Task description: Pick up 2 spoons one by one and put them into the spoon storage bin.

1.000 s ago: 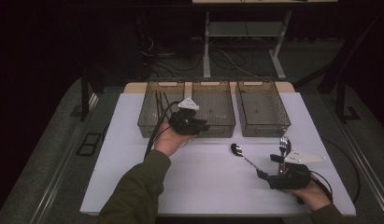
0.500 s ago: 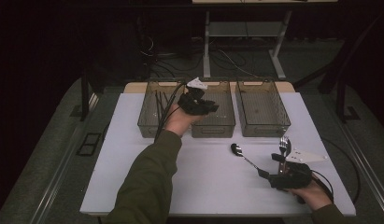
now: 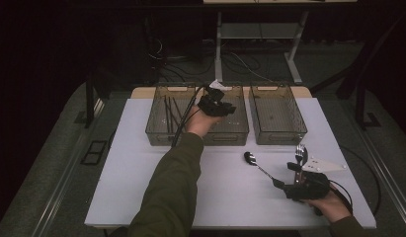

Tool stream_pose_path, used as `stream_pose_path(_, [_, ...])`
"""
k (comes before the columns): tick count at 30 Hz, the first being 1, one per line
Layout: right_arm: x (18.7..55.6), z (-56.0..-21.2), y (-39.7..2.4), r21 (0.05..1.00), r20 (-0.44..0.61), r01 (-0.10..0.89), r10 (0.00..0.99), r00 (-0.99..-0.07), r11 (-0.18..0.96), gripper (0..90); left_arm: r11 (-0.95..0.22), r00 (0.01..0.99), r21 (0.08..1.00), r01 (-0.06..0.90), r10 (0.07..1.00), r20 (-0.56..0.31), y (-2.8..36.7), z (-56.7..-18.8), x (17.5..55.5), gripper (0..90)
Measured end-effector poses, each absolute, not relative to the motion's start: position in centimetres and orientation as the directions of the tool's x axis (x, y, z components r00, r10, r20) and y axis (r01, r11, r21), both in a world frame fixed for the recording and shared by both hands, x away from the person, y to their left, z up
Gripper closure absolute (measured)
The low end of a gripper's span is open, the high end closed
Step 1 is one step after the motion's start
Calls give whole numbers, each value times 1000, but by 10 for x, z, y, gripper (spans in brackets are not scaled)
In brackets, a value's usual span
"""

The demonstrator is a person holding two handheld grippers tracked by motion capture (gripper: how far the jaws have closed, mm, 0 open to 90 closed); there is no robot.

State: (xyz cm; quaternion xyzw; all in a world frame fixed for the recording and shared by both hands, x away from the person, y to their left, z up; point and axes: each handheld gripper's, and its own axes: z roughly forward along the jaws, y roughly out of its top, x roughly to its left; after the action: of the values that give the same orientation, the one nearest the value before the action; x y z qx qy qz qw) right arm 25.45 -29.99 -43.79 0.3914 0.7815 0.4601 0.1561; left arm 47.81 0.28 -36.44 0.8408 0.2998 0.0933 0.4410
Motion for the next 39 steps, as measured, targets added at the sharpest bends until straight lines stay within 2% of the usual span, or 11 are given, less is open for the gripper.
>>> stream_pose_path(10, [254, -437, -299, 841, 119, 468, 751, -650, 272, 156, -409, 769, 798, 444, 630, -105, 2, -378, 488, 716])
stream_pose_path(12, [254, -437, -299, 842, 118, 466, 750, -651, 272, 156, -418, 767, 793, 443, 634, -95, 2, -378, 488, 626])
stream_pose_path(17, [254, -437, -299, 841, 121, 471, 755, -645, 267, 156, -433, 779, 792, 432, 621, -86, 5, -376, 486, 549])
stream_pose_path(19, [254, -437, -299, 841, 119, 470, 756, -644, 267, 156, -381, 772, 813, 440, 623, -125, 4, -376, 482, 515])
stream_pose_path(25, [254, -437, -299, 841, 115, 467, 753, -647, 273, 156, -385, 784, 817, 430, 608, -126, 14, -371, 469, 464])
stream_pose_path(27, [254, -438, -299, 840, 117, 469, 753, -648, 273, 156, -396, 789, 816, 420, 604, -112, 19, -369, 463, 419])
stream_pose_path(39, [255, -438, -299, 832, 127, 486, 761, -636, 267, 156, -381, 828, 842, 381, 547, -127, 48, -360, 413, 310])
